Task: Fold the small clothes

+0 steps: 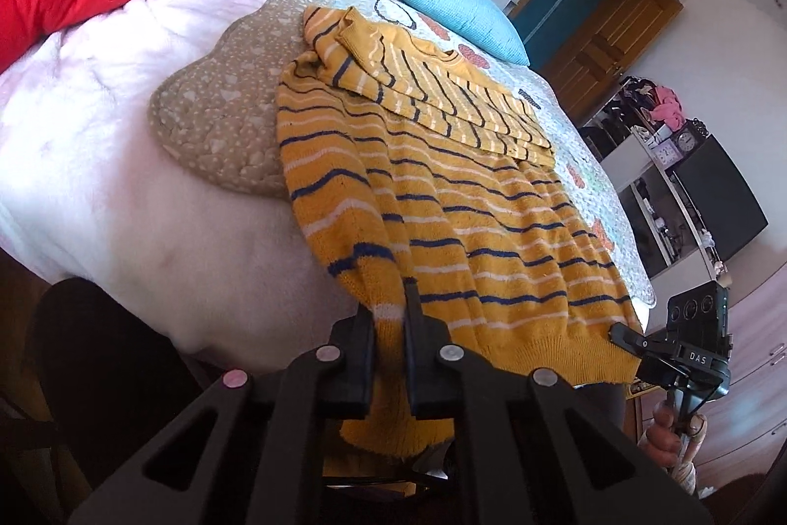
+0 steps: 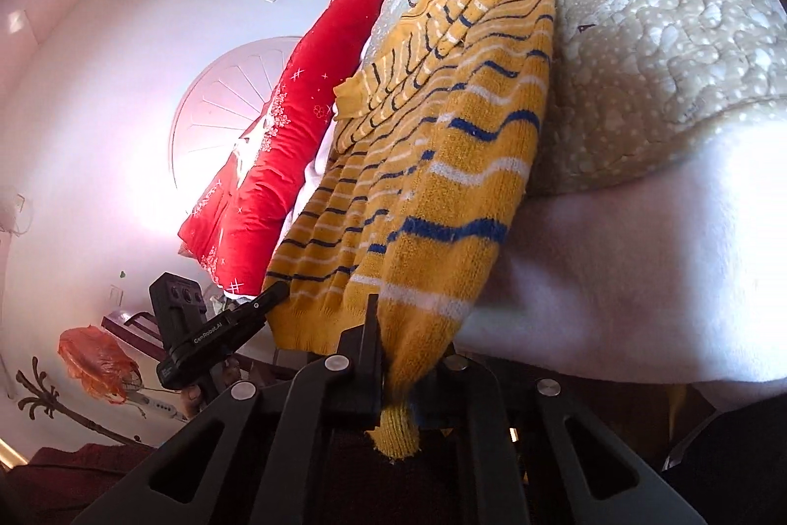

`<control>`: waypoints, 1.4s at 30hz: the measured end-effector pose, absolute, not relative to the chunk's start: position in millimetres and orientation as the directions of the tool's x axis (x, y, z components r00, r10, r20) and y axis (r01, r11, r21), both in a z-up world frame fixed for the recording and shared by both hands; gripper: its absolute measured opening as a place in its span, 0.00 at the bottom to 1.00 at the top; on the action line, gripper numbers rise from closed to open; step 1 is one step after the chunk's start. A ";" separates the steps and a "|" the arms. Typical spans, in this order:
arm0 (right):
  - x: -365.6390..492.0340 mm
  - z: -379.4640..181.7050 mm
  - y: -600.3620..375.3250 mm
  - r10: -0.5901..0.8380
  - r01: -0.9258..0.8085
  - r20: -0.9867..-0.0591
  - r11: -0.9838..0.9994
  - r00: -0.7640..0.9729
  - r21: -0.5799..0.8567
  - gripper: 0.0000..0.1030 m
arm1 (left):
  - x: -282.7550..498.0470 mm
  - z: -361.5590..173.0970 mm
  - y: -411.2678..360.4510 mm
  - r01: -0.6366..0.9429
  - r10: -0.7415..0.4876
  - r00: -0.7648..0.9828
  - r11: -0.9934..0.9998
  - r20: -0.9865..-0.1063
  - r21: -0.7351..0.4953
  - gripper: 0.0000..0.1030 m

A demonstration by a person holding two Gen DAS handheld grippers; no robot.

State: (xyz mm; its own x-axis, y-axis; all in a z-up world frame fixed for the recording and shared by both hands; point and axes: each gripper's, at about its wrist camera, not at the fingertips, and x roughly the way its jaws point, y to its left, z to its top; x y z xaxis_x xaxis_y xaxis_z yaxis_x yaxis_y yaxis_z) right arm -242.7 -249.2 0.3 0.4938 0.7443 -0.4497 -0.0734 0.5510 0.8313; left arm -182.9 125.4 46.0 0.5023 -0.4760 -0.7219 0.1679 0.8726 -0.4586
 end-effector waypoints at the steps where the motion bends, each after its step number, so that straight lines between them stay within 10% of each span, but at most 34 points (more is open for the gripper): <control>1: -241.0 -1.1 -249.2 0.744 -0.063 -0.451 0.547 0.493 0.835 0.09 | -183.7 43.4 125.0 0.162 -0.471 0.496 0.875 -0.729 -0.456 0.08; 16: -59.2 105.9 -261.5 0.642 -0.194 -0.429 0.671 0.636 0.716 0.09 | -11.4 119.6 86.9 0.230 -0.432 0.633 0.898 -0.643 -0.376 0.09; 33: 104.5 21.9 -302.8 0.569 0.136 -0.571 0.628 0.591 0.766 0.10 | 152.5 39.4 72.0 0.039 -0.424 0.492 0.883 -0.760 -0.467 0.12; 42: 126.8 0.6 -324.3 0.636 0.212 -0.455 0.423 0.624 0.881 0.40 | 165.7 43.4 91.2 -0.018 -0.526 0.513 0.783 -0.679 -0.621 0.53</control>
State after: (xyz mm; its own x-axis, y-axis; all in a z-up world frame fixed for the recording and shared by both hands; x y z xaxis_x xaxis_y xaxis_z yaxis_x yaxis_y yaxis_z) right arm 126.8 -324.3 0.6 0.6240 0.6356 -0.4547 0.2115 0.4227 0.8812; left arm 165.7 91.2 43.4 0.5129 -0.5259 -0.6785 -0.0185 0.7834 -0.6212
